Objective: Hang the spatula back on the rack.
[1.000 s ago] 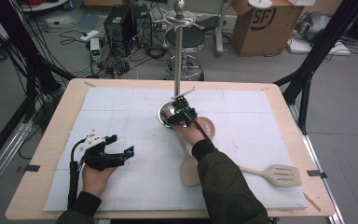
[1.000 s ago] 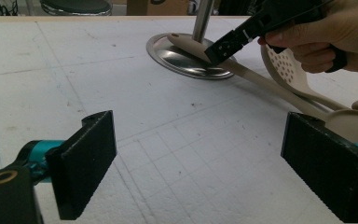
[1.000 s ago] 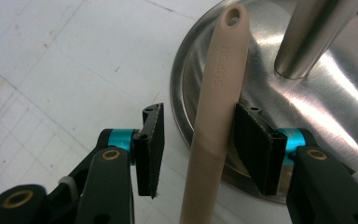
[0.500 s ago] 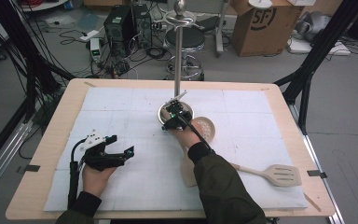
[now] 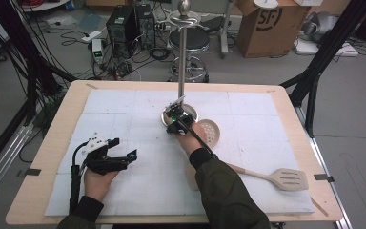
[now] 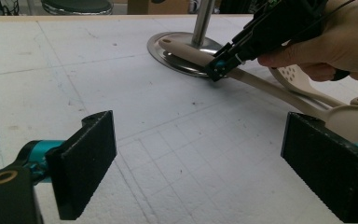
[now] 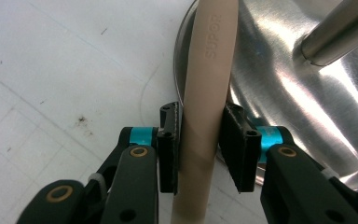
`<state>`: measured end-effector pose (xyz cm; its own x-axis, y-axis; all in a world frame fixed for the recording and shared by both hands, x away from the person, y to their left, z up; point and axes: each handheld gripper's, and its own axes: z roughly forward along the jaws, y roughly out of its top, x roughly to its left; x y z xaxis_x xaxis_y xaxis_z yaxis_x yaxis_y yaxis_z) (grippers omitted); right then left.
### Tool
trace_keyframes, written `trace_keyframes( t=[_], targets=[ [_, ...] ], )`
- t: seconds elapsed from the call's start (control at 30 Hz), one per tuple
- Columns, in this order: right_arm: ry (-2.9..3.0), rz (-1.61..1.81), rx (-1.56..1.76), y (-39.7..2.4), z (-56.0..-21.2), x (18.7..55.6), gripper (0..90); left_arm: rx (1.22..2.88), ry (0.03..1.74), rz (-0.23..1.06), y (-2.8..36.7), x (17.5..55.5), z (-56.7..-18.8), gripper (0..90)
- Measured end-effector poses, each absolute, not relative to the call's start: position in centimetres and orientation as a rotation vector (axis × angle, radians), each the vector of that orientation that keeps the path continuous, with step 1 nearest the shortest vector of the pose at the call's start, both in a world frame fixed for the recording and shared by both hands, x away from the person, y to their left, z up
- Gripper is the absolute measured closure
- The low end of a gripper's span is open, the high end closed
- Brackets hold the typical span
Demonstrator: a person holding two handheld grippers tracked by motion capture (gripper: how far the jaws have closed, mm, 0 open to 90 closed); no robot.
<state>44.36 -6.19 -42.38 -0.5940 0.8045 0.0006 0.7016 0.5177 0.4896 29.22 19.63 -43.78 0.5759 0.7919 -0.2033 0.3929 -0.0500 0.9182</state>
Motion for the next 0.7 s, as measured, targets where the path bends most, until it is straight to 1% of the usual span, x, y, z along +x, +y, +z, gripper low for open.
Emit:
trace_keyframes(
  t=[0.1,0.3,0.6,0.7],
  targets=[
    [2.543,0.678,1.303,-6.3,-42.3,44.3,70.3,1.662,1.003,0.439,19.7,29.2,-43.8,10.8],
    [2.592,0.844,1.305,-7.0,-42.2,43.9,71.8,1.661,1.006,0.443,19.8,29.2,-43.8,10.8],
    [2.552,1.012,1.236,-7.8,-40.3,42.8,72.8,1.656,1.003,0.445,19.8,29.2,-43.7,10.8],
    [2.521,1.096,1.194,-8.5,-39.2,42.3,73.0,1.656,1.004,0.445,19.7,29.2,-43.7,10.8]
  ],
)
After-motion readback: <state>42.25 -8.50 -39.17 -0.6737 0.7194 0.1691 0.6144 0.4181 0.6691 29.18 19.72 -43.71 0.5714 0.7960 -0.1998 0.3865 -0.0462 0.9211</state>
